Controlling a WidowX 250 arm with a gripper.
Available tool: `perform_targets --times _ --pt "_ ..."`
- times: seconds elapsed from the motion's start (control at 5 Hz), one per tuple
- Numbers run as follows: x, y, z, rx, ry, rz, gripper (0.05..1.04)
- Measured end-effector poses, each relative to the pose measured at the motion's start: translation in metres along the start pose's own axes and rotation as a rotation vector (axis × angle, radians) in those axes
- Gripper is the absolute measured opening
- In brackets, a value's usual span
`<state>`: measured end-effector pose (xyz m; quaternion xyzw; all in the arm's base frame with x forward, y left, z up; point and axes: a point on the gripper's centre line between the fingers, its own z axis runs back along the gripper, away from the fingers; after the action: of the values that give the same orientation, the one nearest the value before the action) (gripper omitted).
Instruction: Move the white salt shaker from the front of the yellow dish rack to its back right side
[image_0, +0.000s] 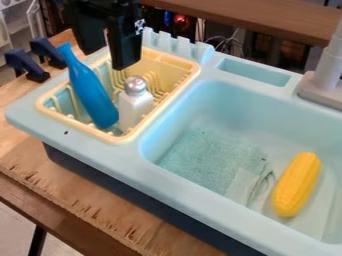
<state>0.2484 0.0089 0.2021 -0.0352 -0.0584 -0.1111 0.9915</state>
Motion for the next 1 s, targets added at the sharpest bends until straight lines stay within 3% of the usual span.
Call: perform_targets --times 0.4,1.0 --pt "0.008 0.006 -0.017 -0.015 0.036 -0.089 1.001" --pt "0.018 0.003 -0.029 -0.015 0.008 -0.073 1.001"
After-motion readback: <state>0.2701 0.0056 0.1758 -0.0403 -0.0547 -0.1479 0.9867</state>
